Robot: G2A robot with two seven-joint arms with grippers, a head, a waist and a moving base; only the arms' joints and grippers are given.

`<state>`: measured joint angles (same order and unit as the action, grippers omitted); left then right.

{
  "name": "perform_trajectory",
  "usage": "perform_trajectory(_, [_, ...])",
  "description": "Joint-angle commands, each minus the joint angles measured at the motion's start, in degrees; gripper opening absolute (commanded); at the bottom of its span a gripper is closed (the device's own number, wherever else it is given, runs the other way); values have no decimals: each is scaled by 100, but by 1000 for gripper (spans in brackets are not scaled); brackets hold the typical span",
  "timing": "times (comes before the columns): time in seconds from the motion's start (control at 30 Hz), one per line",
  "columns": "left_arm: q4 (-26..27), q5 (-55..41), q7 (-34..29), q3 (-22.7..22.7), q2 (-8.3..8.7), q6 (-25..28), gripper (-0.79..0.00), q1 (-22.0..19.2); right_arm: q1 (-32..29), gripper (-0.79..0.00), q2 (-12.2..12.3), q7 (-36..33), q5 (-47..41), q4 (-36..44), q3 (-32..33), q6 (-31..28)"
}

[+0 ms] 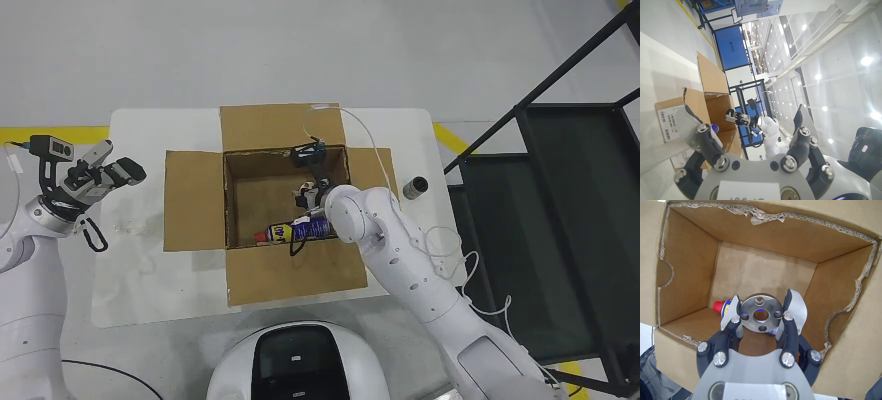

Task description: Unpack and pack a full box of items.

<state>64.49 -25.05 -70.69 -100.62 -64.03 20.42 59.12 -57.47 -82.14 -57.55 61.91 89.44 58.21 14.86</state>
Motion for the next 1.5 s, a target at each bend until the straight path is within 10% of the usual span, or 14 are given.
perform_trajectory(0.0, [0,0,0,0,0,0,0,0,0,-785,0,0,0,0,0,0])
perform_trajectory(0.37, [0,0,0,0,0,0,0,0,-249,-785,98,-271,200,742,264,-301])
perform_trajectory(0.73, [0,0,0,0,0,0,0,0,-1331,-785,459,-1582,-227,2585,2274,-1252])
perform_trajectory(1.1, [0,0,0,0,0,0,0,0,-2206,-785,656,-924,-691,1839,3993,-1407])
perform_trajectory(1.47, [0,0,0,0,0,0,0,0,-2182,-785,688,-407,8,851,3722,-760])
